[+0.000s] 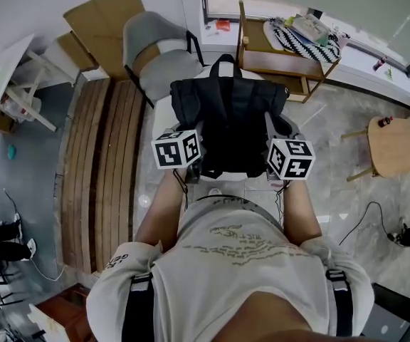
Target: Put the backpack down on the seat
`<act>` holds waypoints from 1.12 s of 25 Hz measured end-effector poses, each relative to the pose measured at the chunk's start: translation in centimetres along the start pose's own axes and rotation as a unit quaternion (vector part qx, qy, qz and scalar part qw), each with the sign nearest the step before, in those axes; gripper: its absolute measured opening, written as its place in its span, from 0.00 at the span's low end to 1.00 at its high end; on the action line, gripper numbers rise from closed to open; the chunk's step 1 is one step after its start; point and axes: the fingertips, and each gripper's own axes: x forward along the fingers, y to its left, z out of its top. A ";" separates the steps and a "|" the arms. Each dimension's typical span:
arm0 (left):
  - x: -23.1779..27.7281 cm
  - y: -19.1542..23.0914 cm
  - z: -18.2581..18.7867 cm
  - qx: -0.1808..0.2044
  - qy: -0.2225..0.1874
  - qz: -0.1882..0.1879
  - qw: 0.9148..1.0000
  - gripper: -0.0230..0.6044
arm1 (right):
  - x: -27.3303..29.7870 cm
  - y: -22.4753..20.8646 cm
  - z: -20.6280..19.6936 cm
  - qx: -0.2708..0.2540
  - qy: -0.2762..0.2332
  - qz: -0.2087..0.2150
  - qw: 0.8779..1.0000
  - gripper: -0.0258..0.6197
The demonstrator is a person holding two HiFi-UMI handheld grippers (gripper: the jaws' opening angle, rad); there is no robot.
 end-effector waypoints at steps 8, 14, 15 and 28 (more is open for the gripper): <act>3.5 2.2 0.1 -0.012 0.027 0.003 1.000 0.15 | 4.0 -1.3 -1.4 0.010 0.032 0.000 0.999 0.11; 6.7 3.4 -2.3 -0.041 0.060 0.027 0.997 0.15 | 7.0 -3.5 -4.1 0.013 0.085 0.021 0.996 0.11; 7.4 3.7 -2.8 -0.046 0.065 0.031 0.996 0.15 | 7.6 -3.9 -4.7 0.014 0.095 0.024 0.995 0.11; 18.4 7.8 -10.8 -0.080 0.126 0.078 0.986 0.16 | 16.1 -10.7 -15.5 0.014 0.216 0.046 0.975 0.11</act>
